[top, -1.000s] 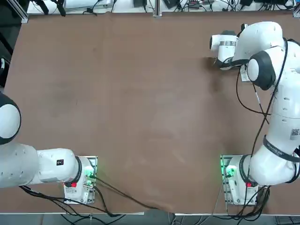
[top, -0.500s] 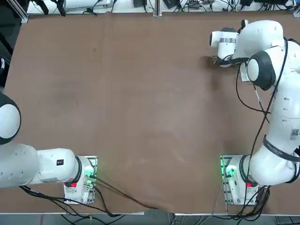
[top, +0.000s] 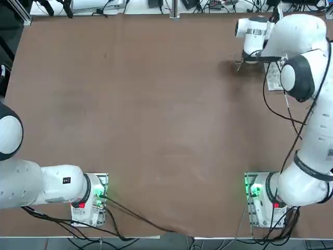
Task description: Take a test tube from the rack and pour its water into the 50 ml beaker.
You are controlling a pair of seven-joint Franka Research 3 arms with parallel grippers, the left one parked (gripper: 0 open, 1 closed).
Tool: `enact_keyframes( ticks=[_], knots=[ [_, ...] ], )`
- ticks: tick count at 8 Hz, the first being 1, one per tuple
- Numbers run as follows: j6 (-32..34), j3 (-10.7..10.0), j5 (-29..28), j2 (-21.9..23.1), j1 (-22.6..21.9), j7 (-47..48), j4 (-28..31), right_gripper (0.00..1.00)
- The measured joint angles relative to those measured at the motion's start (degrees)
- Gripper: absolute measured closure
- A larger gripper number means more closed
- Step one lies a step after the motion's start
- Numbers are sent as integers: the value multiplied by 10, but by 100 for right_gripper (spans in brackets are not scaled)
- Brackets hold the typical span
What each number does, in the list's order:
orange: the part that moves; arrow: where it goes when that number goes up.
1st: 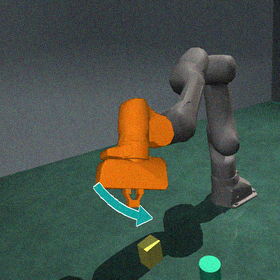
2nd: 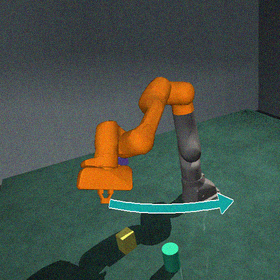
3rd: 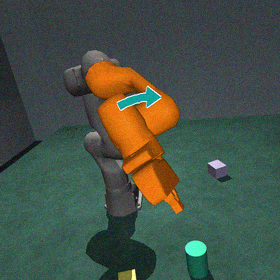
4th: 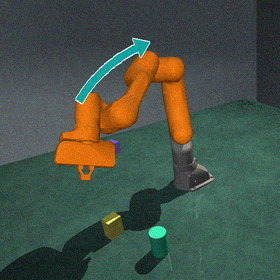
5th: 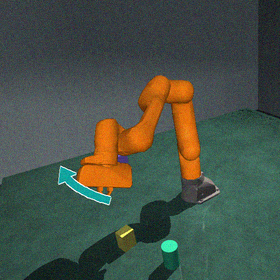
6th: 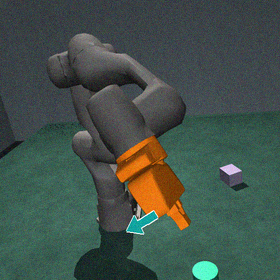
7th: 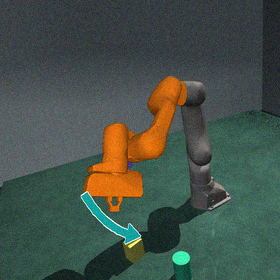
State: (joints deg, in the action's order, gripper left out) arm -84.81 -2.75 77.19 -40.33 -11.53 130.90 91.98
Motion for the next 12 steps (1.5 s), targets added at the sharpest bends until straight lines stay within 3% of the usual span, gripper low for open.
enact_keyframes(
  ticks=[3, 5, 9, 12],
  knots=[
    [9, 1, -38, 73, -15, -100, -15, 80],
    [9, 4, -120, 99, -37, -167, -58, 80],
    [46, 6, -305, 90, -90, -238, -144, 80],
    [40, 6, -428, 61, -105, -266, -204, 80]
  ],
)
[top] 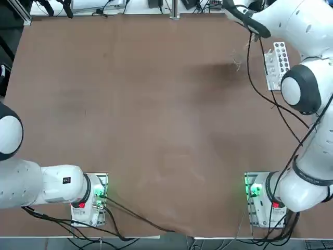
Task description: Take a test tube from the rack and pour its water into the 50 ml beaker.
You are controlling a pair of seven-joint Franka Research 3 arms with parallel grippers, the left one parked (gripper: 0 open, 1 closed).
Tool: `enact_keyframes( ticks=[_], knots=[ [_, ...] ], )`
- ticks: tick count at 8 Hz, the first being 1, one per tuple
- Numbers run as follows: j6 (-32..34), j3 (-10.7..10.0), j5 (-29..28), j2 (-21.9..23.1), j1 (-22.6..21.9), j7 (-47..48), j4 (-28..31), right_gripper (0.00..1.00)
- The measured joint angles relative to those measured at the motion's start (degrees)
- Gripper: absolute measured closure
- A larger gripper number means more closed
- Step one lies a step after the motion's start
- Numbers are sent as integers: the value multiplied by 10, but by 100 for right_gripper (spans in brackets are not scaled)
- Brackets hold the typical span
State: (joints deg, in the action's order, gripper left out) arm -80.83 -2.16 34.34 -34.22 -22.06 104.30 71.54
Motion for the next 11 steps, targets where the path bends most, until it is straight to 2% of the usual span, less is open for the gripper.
enact_keyframes(
  ticks=[2, 7, 11],
  knots=[
    [-20, 0, -61, -24, -5, -17, -28, 80],
    [-90, -1, -217, -50, 1, -24, -30, 80],
    [-146, -2, -282, -62, 13, -49, 5, 80]
  ],
)
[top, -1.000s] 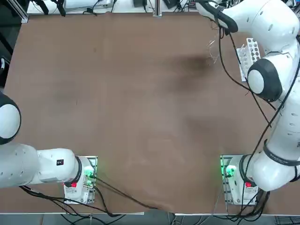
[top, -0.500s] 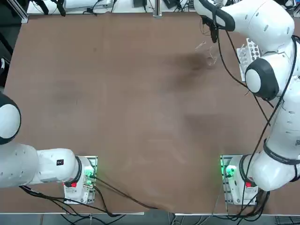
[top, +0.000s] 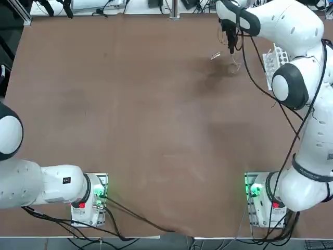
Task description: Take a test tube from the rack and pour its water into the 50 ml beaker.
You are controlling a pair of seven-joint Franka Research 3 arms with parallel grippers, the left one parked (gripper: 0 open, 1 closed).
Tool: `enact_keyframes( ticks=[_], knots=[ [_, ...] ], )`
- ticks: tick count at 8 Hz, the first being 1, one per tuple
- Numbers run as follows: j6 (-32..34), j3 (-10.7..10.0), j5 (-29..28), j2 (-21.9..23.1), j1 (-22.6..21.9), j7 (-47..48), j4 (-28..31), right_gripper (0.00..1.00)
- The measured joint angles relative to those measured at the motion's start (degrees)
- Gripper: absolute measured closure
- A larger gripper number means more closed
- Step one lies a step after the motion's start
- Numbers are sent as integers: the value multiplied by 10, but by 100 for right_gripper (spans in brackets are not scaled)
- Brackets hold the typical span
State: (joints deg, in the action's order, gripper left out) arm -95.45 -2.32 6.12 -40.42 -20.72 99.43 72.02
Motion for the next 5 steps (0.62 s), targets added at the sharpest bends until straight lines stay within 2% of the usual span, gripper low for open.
enact_keyframes(
  ticks=[2, 5],
  knots=[
    [-3, 0, -40, 0, 12, -37, 9, 80],
    [-3, -1, -72, 0, 29, -85, 21, 80]
  ],
)
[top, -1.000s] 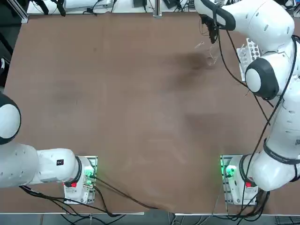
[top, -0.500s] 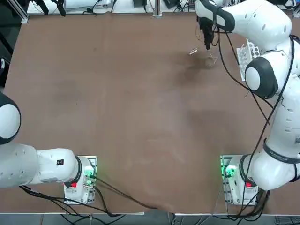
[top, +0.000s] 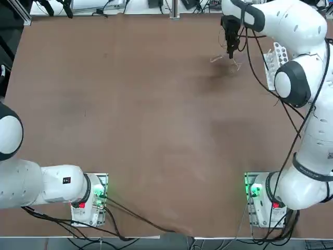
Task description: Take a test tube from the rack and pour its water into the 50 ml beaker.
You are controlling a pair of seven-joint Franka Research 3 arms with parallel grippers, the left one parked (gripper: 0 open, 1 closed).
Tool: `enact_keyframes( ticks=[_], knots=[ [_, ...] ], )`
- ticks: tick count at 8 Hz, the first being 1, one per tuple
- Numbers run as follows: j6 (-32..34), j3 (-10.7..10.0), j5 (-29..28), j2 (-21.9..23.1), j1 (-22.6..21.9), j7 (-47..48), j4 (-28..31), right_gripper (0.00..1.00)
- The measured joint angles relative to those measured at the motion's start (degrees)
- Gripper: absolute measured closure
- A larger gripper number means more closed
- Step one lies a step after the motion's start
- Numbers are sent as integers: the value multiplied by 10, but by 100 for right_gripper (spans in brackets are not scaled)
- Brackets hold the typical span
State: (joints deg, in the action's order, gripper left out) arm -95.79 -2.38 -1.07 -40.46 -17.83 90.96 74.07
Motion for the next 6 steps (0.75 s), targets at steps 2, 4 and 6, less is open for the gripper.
enact_keyframes(
  ticks=[2, 4, 6],
  knots=[
    [0, 0, -13, 0, 4, -23, 7, 80],
    [0, 0, -25, 0, 10, -52, 15, 80],
    [1, 0, -37, -1, 20, -81, 22, 80]
  ],
)
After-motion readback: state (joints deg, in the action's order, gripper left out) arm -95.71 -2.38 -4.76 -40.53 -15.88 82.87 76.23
